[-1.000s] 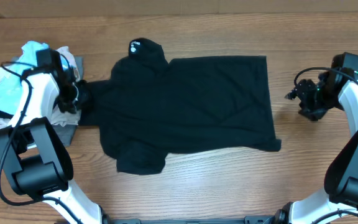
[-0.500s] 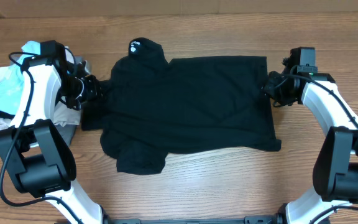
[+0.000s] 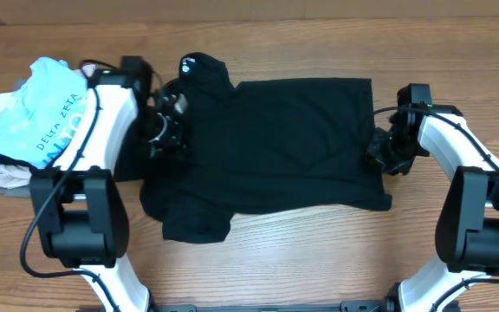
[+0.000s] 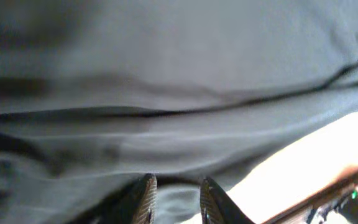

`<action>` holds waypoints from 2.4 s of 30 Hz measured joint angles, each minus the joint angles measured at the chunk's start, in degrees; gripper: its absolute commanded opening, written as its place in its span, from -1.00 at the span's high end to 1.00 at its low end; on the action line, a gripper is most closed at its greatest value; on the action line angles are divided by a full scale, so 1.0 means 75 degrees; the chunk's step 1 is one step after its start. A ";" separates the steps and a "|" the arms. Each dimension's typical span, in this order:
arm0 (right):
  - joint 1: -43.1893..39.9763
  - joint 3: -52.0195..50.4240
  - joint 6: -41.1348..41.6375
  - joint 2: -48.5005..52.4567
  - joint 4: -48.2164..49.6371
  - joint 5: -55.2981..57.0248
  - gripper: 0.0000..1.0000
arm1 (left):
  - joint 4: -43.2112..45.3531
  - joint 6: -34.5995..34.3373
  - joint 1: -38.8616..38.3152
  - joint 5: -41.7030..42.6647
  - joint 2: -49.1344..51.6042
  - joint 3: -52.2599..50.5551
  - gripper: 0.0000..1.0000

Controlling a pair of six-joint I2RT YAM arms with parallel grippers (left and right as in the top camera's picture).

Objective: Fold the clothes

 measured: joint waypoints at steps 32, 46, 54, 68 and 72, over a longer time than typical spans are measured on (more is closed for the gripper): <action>-0.0659 -0.1929 0.0962 -0.1370 0.0417 -0.1507 0.37 | -0.0772 0.0140 -0.0070 -0.0376 -0.1556 0.0035 0.23; -0.0641 -0.2127 0.1239 -0.1370 0.0323 -0.1279 0.47 | -0.0723 0.0143 -0.0070 -0.0376 -0.1556 0.0035 0.21; -0.0667 -0.2189 0.1221 -0.1370 0.0233 -0.1247 0.92 | -0.0691 0.0172 -0.0070 -0.0376 -0.1556 0.0035 0.21; -0.1008 -0.0685 0.0475 -0.2611 -0.2879 -0.0947 0.92 | -0.0589 0.0344 -0.0070 -0.0379 -0.1556 0.0035 0.08; -0.1008 -0.0871 0.0440 -0.2608 -0.3042 -0.0769 0.92 | -0.0516 0.0344 -0.0070 -0.0379 -0.1556 0.0035 0.05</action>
